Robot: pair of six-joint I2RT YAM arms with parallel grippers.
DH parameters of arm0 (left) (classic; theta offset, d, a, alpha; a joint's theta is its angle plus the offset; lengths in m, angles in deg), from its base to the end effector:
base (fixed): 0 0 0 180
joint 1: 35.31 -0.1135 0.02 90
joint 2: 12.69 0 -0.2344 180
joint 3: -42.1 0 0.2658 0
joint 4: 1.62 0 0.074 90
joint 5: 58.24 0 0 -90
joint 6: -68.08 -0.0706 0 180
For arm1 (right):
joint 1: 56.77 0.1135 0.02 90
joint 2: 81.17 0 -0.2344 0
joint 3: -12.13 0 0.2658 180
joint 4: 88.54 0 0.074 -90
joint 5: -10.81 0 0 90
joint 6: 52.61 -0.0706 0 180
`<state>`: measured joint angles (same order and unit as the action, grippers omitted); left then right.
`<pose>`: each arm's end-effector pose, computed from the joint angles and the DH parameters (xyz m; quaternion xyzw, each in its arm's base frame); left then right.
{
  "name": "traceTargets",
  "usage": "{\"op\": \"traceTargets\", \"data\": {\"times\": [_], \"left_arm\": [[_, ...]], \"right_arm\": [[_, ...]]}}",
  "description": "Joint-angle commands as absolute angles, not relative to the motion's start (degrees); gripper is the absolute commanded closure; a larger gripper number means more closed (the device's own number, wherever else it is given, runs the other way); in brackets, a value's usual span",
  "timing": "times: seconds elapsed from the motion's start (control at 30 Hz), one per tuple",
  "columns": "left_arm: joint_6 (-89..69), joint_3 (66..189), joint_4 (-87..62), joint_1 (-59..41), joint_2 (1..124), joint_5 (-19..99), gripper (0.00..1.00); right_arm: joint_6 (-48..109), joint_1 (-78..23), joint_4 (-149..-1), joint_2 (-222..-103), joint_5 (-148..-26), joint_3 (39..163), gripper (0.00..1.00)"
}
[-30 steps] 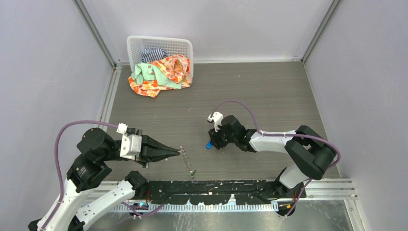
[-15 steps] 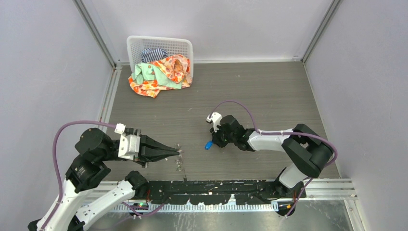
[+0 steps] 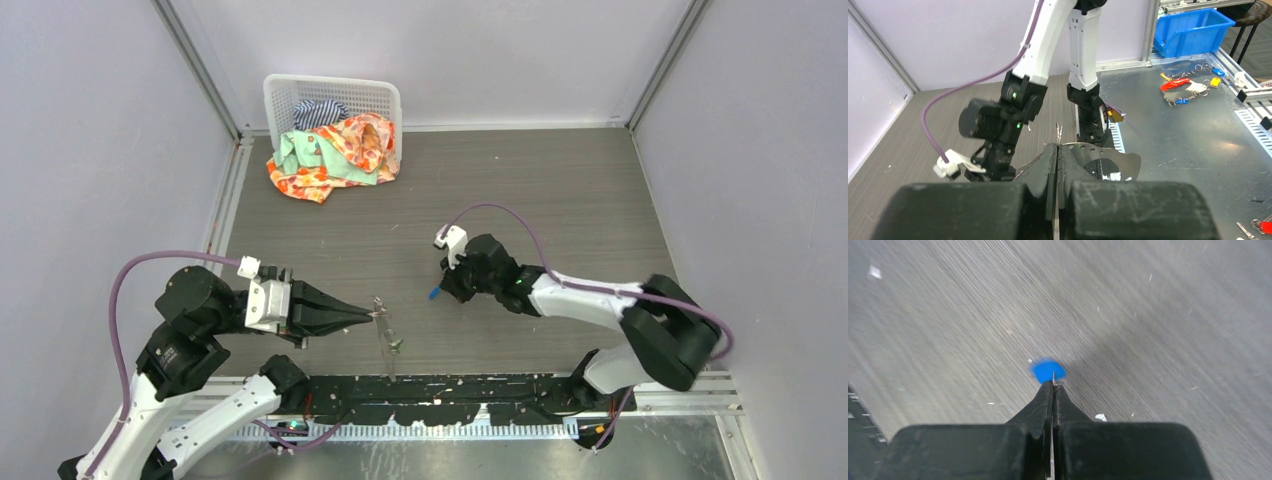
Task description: Put the keys on the keyring
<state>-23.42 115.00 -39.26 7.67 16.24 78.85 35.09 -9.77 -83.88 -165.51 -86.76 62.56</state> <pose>0.0580 -0.1247 0.4249 0.5069 0.4533 -0.4911 0.5444 0.2183 0.2477 0.1087 -0.3683 0.8206 0.2346 0.3687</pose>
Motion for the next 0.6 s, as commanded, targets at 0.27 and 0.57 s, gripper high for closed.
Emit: {"op": "traceTargets", "data": {"times": [0.27, 0.57], "left_arm": [[-18.8, 117.5, -32.3, 7.3, 20.5, 87.4, 1.0], [-13.4, 118.9, -25.7, 7.3, 25.5, 89.4, 1.0]], "right_arm": [[52.4, -2.8, -67.8, -130.9, -89.1, 72.2, 0.99], [67.5, -2.6, -48.1, -130.1, -94.9, 94.3, 0.99]]}}
